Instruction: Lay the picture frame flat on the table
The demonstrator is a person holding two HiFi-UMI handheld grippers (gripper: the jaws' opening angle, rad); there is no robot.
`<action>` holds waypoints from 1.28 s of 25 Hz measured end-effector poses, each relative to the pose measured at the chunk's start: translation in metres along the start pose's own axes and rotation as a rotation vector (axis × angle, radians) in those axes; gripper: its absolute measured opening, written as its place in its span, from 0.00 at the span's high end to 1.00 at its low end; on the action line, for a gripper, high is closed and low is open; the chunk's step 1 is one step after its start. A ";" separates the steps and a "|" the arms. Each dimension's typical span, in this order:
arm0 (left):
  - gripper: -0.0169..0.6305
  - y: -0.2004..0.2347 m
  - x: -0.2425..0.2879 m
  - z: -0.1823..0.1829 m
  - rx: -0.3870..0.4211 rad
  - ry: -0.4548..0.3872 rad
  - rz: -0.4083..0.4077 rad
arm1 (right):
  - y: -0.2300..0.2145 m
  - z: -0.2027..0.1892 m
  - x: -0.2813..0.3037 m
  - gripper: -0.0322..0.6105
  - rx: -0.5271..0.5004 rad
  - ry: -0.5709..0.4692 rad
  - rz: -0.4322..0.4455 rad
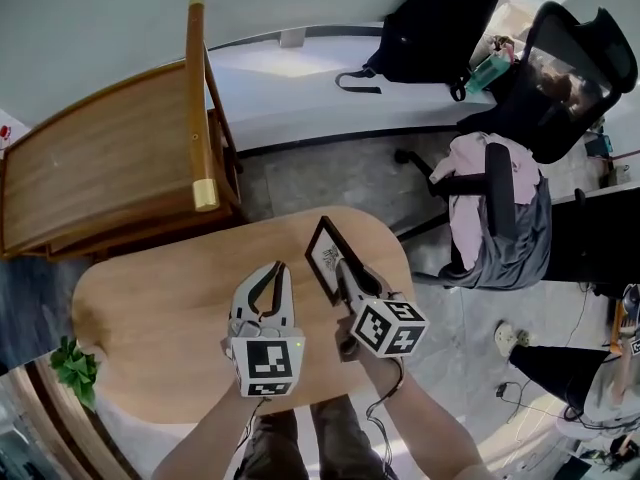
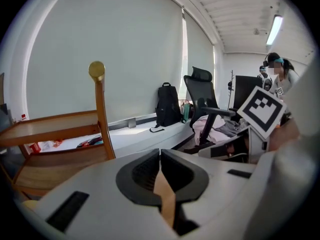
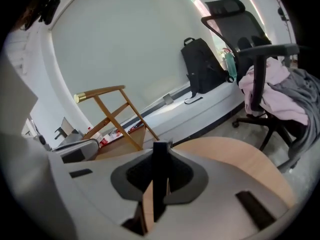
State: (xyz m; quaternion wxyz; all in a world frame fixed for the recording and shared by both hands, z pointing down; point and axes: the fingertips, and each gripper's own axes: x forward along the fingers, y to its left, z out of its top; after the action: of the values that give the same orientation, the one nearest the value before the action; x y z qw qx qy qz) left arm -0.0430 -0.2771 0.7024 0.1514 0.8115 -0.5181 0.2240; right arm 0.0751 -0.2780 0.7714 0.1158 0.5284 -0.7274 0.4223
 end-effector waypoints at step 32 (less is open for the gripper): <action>0.95 -0.030 0.094 -0.105 -0.024 0.171 -0.046 | -0.125 -0.047 0.065 0.64 -0.093 0.018 -0.098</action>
State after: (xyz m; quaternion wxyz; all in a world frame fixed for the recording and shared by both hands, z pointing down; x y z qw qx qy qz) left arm -0.0036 -0.2876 0.8409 0.2100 0.7992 -0.4871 0.2827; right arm 0.1434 -0.2978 0.9022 0.1676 0.5536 -0.7184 0.3865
